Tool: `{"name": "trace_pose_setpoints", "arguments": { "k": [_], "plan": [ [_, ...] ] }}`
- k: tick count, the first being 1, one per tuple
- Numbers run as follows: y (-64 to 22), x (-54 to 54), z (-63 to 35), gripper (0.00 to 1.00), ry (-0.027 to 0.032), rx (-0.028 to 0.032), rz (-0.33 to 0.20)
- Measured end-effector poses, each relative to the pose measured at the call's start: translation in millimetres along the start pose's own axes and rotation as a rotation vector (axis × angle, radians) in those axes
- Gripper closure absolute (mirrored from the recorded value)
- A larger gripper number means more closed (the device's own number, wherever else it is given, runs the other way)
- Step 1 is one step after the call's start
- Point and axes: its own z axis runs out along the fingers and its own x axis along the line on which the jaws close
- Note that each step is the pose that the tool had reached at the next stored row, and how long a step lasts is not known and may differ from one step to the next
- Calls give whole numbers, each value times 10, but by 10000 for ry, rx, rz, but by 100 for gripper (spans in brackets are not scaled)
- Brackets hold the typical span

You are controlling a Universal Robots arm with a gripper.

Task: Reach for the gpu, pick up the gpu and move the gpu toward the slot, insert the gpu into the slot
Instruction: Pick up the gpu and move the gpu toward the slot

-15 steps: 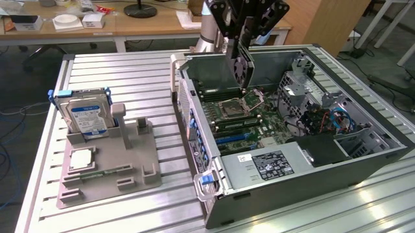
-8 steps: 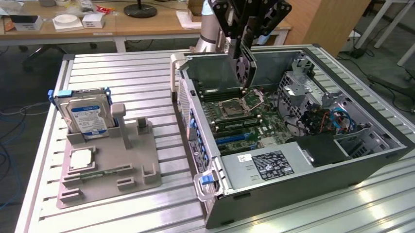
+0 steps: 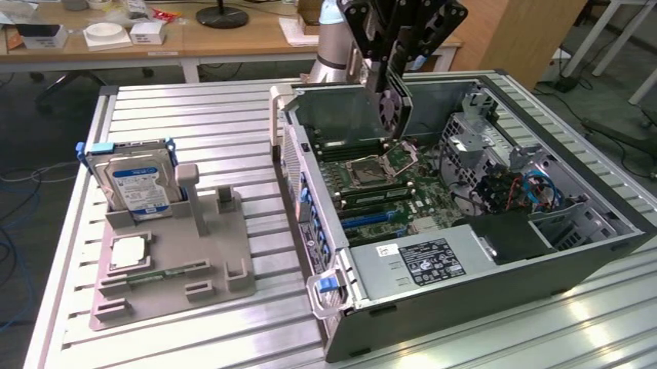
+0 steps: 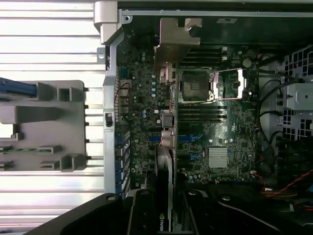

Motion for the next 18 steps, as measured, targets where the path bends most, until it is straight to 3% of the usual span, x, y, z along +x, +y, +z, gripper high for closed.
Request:
{"name": "trace_pose_setpoints", "arguments": {
  "k": [18],
  "plan": [
    [4,-221,1,74,0,1,0]
  ]
}}
